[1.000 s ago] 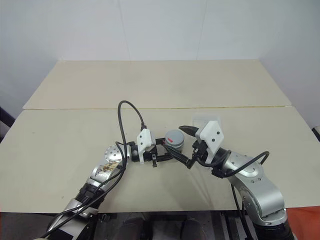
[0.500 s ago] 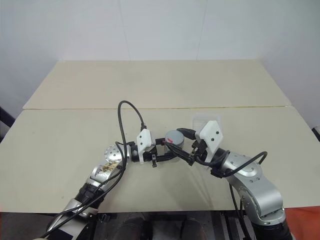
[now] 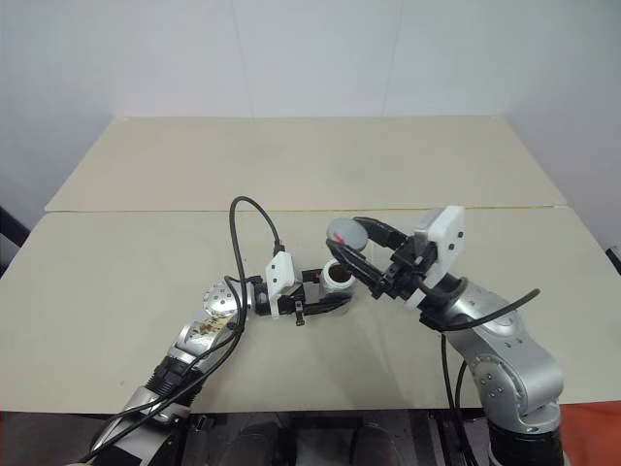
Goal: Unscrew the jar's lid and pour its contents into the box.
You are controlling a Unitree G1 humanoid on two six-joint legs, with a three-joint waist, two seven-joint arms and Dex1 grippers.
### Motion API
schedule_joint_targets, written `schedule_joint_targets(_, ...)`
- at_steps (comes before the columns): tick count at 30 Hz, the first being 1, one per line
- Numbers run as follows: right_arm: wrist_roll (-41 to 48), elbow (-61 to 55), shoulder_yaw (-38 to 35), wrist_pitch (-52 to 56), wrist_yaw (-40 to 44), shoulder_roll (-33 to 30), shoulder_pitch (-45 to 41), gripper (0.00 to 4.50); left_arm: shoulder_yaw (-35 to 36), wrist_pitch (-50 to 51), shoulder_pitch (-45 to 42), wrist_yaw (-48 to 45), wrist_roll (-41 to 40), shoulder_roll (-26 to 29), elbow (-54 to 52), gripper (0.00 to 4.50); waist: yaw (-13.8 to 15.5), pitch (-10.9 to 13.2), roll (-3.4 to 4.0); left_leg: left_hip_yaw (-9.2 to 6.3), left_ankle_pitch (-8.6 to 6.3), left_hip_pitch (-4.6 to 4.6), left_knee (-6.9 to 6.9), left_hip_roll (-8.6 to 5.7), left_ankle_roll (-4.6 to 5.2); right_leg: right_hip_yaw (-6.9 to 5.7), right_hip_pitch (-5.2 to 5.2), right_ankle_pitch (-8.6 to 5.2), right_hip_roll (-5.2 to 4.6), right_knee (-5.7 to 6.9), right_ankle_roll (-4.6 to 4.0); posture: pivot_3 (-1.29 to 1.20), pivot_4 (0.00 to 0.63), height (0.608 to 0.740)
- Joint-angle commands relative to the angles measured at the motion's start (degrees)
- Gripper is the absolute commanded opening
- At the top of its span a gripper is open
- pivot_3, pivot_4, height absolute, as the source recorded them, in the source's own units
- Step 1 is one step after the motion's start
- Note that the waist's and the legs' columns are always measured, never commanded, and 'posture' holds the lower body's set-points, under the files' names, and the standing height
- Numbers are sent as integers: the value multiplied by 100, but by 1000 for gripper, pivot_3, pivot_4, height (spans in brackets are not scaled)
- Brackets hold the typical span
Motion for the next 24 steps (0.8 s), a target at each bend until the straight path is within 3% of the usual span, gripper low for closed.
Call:
schedule_joint_targets(1, -450, -261, -448, 76, -261, -427, 486, 2781, 85, -85, -25, 87, -37, -1, -249, 1944, 14, 0, 0, 0, 0, -1, -1, -1, 0, 0, 0, 0, 0, -1, 0, 0, 150, 740)
schedule_joint_targets(8, -154, -441, -1324, 1619, -815, -947, 2121, 2781, 195, -9, -80, 208, -77, 28, -245, 1944, 21, 0, 0, 4, -1, 0, -4, 1, 1, 4, -1, 0, 0, -4, 0, 0, 150, 740)
schedule_joint_targets(17, -379, -706, -911, 2692, -1322, -983, 2774, 2781, 217, -203, -288, 176, -28, -83, 54, 1944, -25, -2, 3, 1, -25, 10, -3, 1, 43, 13, 0, -1, -6, -6, -1, 0, 150, 740)
schedule_joint_targets(22, -85, -747, -1154, 2896, -1146, -860, 2800, 4333, 225, -274, -387, 200, -6, -132, 191, 1944, -19, -2, 2, 1, -23, 9, -1, -1, 40, 11, 3, -1, -5, -9, -1, 0, 150, 740)
schedule_joint_targets(24, -59, -822, -1279, 2915, -1160, -894, 2748, 4468, 209, -154, -504, 468, 194, -169, 313, 1944, -13, -2, 1, 0, -24, 8, 1, -1, 41, 10, 5, -1, -5, -9, 0, 0, 150, 740)
